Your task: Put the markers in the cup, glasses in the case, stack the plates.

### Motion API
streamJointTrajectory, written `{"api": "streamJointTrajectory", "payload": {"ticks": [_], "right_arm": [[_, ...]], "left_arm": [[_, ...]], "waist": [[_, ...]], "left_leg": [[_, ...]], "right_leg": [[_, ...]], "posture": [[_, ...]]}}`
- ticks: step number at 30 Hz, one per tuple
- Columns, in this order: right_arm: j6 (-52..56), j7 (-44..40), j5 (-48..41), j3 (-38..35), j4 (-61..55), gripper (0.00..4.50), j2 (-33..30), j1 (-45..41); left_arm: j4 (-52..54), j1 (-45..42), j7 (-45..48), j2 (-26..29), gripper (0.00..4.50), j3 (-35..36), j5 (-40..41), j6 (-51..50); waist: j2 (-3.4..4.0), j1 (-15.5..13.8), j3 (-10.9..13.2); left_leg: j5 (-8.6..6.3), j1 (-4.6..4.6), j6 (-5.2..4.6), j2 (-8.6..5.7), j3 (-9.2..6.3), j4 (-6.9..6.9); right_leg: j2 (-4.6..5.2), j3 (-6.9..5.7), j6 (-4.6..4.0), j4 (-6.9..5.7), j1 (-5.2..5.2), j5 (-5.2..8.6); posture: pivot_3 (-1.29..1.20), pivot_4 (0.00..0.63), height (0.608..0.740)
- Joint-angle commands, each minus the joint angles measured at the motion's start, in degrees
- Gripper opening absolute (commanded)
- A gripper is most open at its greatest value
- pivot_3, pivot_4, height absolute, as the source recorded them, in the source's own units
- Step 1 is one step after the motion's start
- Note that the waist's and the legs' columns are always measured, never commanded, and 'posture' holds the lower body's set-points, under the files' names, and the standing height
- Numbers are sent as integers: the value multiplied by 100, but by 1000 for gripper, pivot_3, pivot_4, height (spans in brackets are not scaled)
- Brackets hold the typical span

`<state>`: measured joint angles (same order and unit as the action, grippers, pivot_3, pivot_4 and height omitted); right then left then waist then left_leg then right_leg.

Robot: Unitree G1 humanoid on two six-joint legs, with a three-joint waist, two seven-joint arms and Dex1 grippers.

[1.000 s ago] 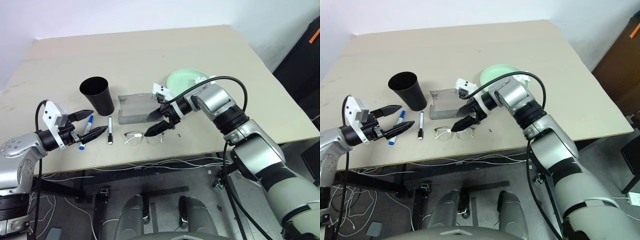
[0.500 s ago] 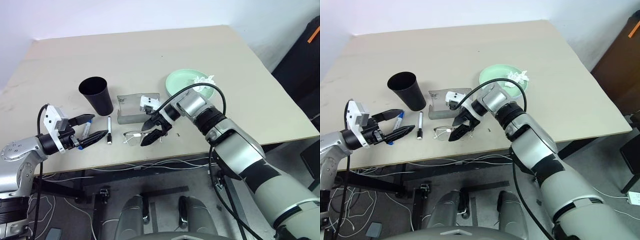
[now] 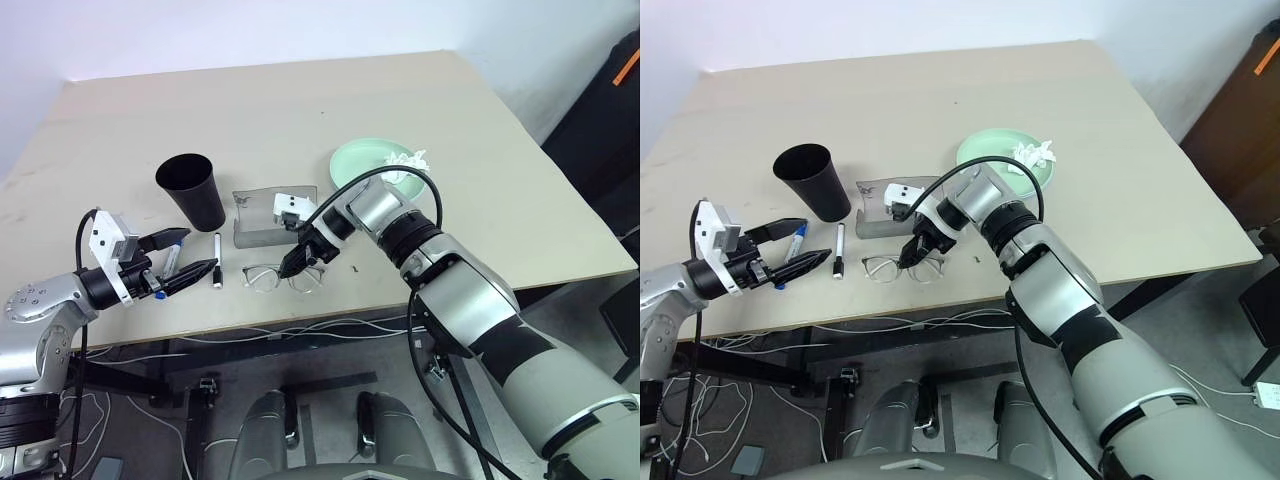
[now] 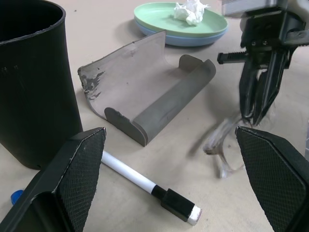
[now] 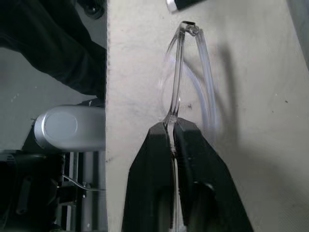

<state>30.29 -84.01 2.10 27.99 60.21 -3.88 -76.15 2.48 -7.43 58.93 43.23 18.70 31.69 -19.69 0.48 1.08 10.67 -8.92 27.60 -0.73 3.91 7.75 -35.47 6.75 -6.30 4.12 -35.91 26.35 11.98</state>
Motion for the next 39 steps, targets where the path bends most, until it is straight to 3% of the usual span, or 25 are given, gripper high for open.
{"api": "streamJointTrajectory", "payload": {"ticks": [1,6,11,19,29,39], "right_arm": [[-99,-38,80,-151,29,10,43,-190],[-292,-786,-254,-73,-504,10,-293,-235],[-509,-823,-402,-319,-372,10,-377,-582],[-2254,117,-231,-1034,454,10,-299,-941],[-2936,1164,72,-1421,1231,10,24,-1162],[-3744,2093,620,-1354,1446,10,170,-924]], "left_arm": [[204,-40,-23,-1,4500,-5,35,37],[176,-74,-15,4,4500,-4,45,27],[119,-102,-22,22,4500,23,26,60],[282,27,-188,-79,4500,66,105,-42],[477,197,-253,-59,4500,224,173,-83],[598,373,-362,-93,4500,256,221,-30]], "waist": [[-1,2,0],[-1,-11,0],[-3,7,-1],[-5,7,-2],[-6,12,-1],[-7,13,-2]], "left_leg": [[1,0,1,0,0,0],[2,0,2,1,0,0],[2,0,2,1,-1,-1],[10,-1,15,1,0,10],[17,-1,25,1,2,17],[19,-4,28,1,1,17]], "right_leg": [[0,0,0,-2,1,0],[1,0,-5,-6,3,3],[2,1,-5,-7,3,2],[-2,2,-3,-13,0,1],[-4,3,3,-16,-4,-2],[-5,3,0,-17,-6,0]], "posture": [[0,150,739],[0,150,739],[0,150,739],[0,150,739],[0,150,739],[0,150,739]]}}
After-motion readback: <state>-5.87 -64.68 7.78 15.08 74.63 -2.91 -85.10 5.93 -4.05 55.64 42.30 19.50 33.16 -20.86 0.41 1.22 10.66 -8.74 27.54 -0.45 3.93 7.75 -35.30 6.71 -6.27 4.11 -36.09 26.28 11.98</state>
